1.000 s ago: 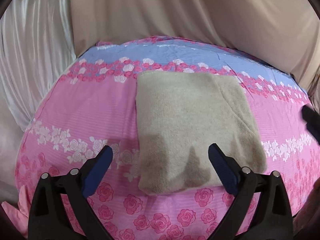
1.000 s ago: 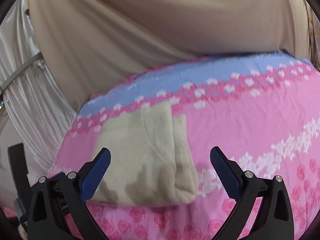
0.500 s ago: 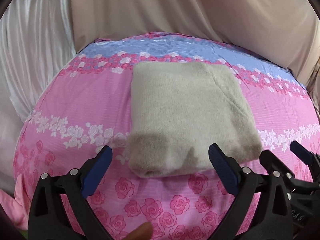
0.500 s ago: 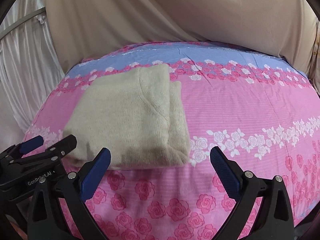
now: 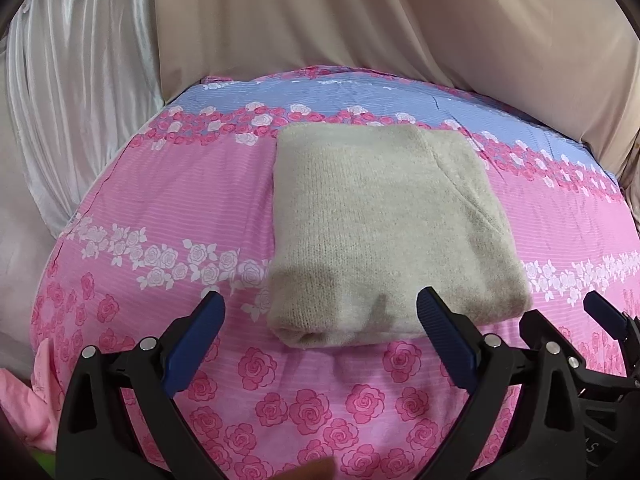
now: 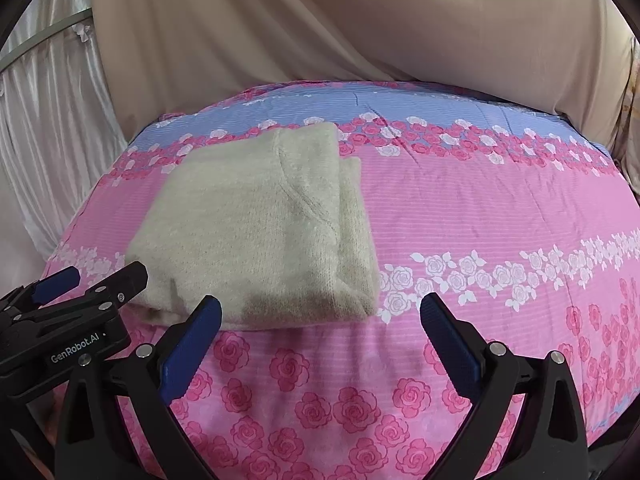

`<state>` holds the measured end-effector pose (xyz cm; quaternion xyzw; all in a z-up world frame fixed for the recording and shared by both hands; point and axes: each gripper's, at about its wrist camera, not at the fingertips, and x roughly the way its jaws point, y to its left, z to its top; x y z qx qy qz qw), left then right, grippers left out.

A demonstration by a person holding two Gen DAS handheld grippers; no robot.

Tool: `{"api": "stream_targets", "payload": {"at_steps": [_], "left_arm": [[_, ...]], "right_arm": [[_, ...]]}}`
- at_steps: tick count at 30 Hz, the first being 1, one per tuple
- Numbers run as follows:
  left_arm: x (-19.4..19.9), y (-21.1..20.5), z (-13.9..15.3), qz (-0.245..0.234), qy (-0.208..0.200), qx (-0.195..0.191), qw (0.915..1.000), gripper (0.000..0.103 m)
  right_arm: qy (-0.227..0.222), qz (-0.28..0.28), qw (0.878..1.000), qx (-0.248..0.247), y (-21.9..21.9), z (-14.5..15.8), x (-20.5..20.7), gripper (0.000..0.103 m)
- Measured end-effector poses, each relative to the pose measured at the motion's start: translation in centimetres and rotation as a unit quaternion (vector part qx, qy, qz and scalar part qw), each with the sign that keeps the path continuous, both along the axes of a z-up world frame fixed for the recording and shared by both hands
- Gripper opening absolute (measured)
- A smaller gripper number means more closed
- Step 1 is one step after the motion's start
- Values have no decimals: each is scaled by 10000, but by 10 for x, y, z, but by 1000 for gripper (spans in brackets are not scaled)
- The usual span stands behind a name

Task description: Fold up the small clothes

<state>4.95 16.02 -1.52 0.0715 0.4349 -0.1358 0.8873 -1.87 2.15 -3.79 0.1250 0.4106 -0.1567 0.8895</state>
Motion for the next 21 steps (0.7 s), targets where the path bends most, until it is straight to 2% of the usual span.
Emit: {"api": "stream_targets", "payload": {"at_steps": [21], "left_arm": [[4,0,-7,171,18,349,9992,94]], "right_arm": [[67,85,9999,30,4,-3,8,98]]}}
